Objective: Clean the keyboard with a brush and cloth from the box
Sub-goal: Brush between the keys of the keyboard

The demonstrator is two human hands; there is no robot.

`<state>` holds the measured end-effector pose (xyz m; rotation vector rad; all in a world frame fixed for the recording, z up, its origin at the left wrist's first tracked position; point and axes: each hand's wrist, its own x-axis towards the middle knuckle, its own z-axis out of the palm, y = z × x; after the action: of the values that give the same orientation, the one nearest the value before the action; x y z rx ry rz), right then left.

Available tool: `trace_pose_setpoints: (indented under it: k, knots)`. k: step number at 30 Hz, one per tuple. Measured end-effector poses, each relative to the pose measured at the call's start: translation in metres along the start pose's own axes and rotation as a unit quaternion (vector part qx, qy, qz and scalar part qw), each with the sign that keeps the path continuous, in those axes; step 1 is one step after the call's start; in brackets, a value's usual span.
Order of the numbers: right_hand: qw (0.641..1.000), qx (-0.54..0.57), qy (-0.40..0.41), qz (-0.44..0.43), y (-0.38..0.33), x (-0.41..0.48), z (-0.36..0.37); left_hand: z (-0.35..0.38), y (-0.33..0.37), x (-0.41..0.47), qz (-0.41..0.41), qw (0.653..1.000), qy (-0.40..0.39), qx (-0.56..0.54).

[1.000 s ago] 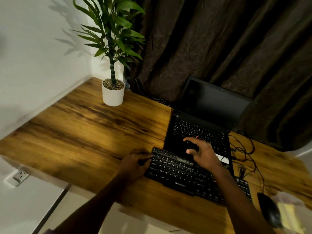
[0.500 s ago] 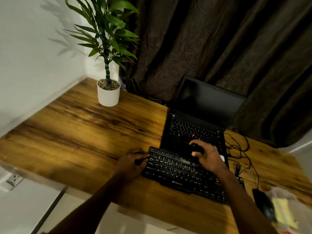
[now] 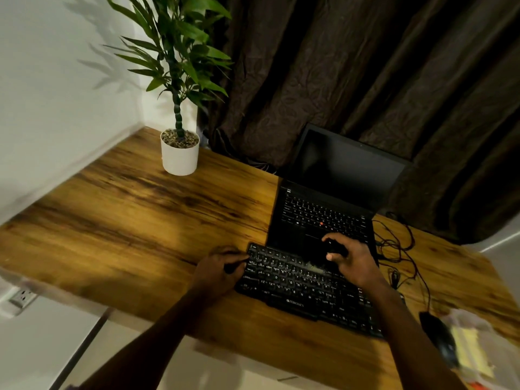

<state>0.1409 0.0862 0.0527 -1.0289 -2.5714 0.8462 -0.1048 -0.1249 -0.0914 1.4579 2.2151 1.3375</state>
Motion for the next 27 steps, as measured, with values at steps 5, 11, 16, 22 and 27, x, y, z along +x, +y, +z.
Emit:
trace_pose_setpoints:
  k: [5, 11, 16, 22, 27]
  knots:
    - [1.0, 0.002, 0.006, -0.008, -0.001, 0.0, 0.001, -0.001, 0.001, 0.001, -0.007, 1.0, -0.021, -0.01]
    - [1.0, 0.017, -0.008, -0.004, -0.004, 0.002, 0.003, 0.0, -0.005, 0.001, -0.021, 0.999, -0.046, 0.005]
    - [1.0, -0.02, 0.005, 0.006, 0.018, -0.009, -0.016, -0.001, -0.003, 0.001, -0.03, 0.998, -0.053, 0.015]
    - [1.0, 0.001, 0.019, -0.008, 0.009, -0.007, -0.007, 0.001, -0.008, 0.0, -0.038, 0.998, -0.05, -0.003]
    - [1.0, -0.011, 0.011, 0.016, 0.019, -0.012, -0.016, 0.001, -0.003, 0.001, -0.041, 0.998, -0.043, 0.004]
